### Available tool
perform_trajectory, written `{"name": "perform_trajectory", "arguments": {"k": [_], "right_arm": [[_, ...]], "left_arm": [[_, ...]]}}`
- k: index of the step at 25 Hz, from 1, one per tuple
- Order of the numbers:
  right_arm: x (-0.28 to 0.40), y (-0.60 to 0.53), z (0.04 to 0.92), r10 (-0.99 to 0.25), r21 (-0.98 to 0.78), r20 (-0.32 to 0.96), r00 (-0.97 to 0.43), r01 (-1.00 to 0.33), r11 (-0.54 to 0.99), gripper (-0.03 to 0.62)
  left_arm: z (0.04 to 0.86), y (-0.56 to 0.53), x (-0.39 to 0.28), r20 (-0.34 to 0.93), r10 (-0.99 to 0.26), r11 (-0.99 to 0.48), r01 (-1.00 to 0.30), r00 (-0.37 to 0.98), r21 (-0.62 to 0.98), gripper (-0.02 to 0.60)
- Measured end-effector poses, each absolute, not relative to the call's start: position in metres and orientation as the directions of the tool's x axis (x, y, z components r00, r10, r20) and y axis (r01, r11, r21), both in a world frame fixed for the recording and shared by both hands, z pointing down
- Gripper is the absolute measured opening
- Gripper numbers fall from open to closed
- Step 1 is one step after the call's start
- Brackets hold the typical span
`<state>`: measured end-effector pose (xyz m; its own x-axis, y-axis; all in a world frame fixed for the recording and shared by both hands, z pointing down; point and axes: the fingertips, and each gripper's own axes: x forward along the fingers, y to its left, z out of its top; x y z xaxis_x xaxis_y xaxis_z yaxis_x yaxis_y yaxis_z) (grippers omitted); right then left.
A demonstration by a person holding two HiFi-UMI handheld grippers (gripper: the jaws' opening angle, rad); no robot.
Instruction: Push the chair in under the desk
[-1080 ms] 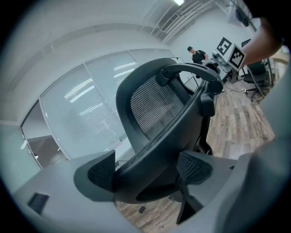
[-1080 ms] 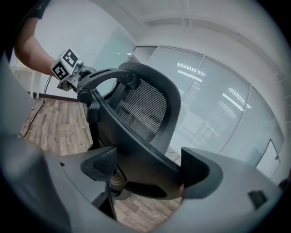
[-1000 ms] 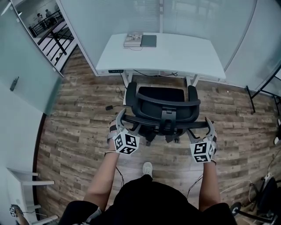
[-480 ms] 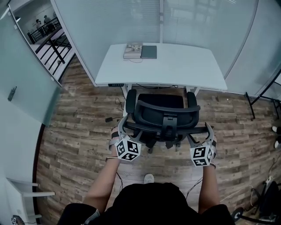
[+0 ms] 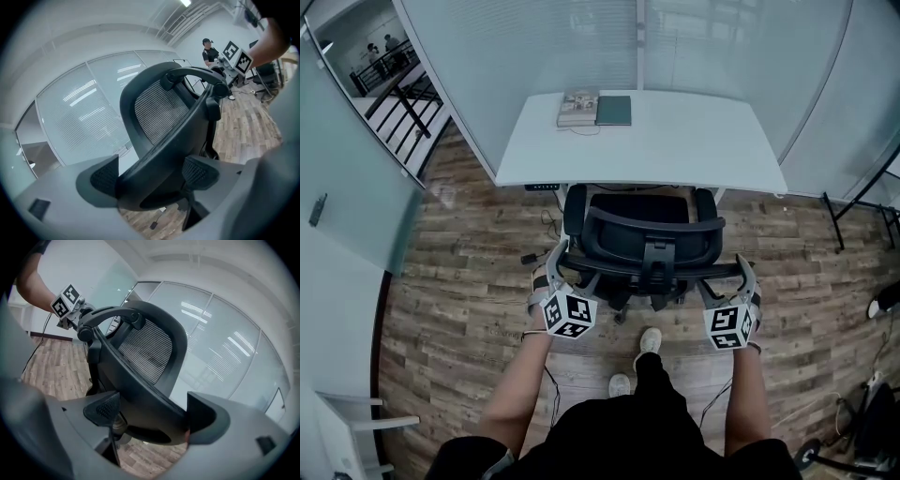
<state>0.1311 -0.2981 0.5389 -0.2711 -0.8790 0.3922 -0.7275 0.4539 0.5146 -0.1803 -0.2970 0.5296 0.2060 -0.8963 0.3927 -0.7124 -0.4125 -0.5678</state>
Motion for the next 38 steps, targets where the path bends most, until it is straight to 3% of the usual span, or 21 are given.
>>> {"name": "perform_trajectory", "arguments": {"k": [15,38], "right_arm": [[0.116,-0.378,0.536,-0.874,0.51,0.394,-0.284,-0.724,0.465,0.439],[0.115,-0.393,0.527,-0.89,0.536,0.341,-0.303,-0.715,0.449,0.433]], "left_arm": [[0.53,-0.378,-0.196,0.422,-0.885,-0.426,-0.707,0.197,-0.564,0.43],[0.521,-0.394,-0.197,0.39,-0.9,-0.403,-0.71,0.193,-0.578,0.43]]}}
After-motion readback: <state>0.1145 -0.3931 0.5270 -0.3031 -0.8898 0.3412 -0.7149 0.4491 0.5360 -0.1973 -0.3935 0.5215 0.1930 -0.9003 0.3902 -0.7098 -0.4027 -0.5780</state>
